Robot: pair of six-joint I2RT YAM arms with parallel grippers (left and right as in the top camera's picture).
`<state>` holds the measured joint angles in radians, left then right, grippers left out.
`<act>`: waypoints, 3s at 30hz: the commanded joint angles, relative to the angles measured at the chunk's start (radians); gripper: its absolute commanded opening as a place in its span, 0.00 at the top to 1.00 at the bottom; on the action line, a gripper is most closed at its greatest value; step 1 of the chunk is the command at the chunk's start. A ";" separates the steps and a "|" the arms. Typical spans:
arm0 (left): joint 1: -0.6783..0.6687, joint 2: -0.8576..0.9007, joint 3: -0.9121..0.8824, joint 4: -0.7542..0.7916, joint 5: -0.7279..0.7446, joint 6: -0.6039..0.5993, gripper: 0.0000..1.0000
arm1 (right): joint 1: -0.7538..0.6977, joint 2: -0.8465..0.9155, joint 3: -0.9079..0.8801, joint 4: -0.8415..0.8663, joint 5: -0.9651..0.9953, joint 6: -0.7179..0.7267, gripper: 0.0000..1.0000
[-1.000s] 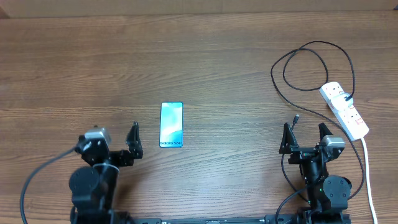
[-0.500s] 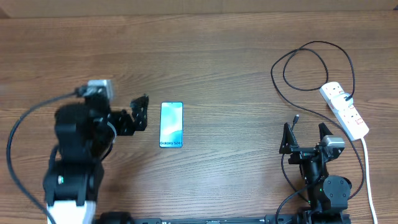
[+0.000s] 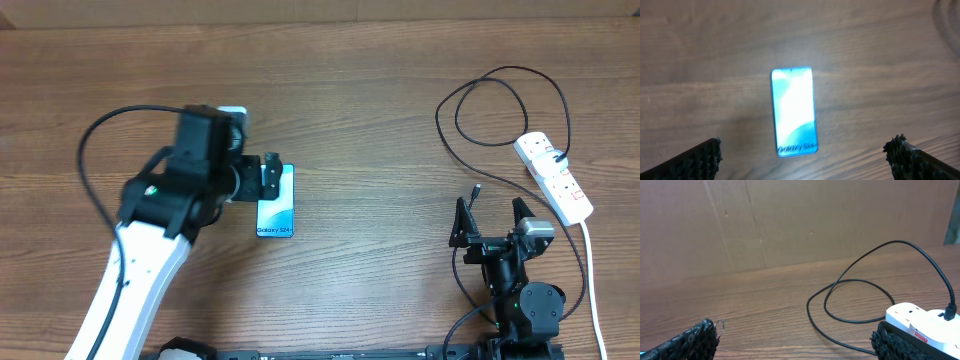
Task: Plug charger to phone and switch on socket
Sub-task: 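Move the left gripper forward over the Galaxy phone, then lower the left gripper and grasp the phone's top edge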
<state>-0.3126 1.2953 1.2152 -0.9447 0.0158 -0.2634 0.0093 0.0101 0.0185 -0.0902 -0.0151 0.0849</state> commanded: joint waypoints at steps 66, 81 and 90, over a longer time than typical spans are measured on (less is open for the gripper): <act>-0.042 0.629 0.021 0.082 -0.076 -0.212 0.12 | 0.006 -0.007 -0.011 0.006 0.005 -0.004 0.00; -0.042 0.629 -0.003 0.119 -0.076 -0.206 0.01 | 0.006 -0.007 -0.011 0.006 0.005 -0.004 0.00; -0.042 0.631 -0.003 0.115 -0.071 -0.185 0.00 | 0.006 -0.007 -0.011 0.006 0.005 -0.004 0.00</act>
<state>-0.3473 1.9175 1.2221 -0.8268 -0.0425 -0.4690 0.0090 0.0101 0.0185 -0.0902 -0.0151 0.0853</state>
